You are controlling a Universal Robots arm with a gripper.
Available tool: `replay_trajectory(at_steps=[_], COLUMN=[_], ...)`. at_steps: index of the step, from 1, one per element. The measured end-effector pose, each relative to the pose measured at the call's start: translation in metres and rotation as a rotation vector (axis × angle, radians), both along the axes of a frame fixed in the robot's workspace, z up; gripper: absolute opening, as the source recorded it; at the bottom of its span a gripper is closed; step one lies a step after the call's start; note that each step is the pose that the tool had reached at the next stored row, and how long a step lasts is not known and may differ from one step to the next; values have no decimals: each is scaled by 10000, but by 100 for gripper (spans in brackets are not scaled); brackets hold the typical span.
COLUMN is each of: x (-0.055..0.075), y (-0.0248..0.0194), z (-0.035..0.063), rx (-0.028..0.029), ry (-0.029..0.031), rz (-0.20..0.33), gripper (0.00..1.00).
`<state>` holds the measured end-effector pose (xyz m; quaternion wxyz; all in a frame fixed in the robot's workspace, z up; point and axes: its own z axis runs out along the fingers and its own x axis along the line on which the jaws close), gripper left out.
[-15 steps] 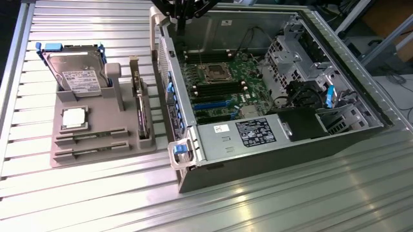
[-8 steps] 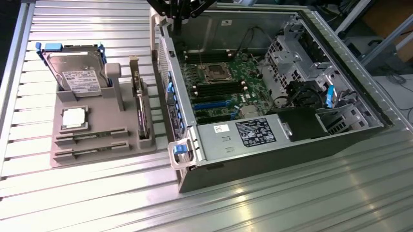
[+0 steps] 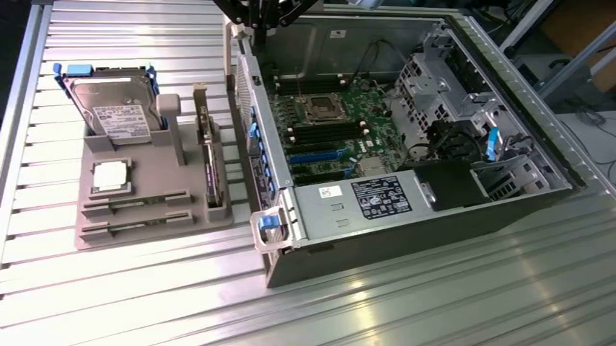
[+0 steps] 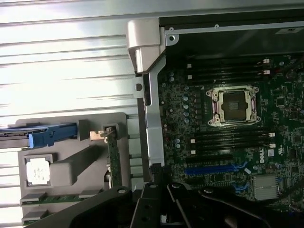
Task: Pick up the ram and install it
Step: 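Reach for the ram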
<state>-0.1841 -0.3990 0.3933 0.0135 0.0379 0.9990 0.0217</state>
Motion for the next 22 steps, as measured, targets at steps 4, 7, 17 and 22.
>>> replay_trajectory(at_steps=[4,7,17,22], x=[-35,-71,-152,-201], y=[0,0,0,0], z=[0,0,0,0], rx=[0,0,0,0], ry=[0,0,0,0], rz=[0,0,0,0], gripper=[11,11,11,11])
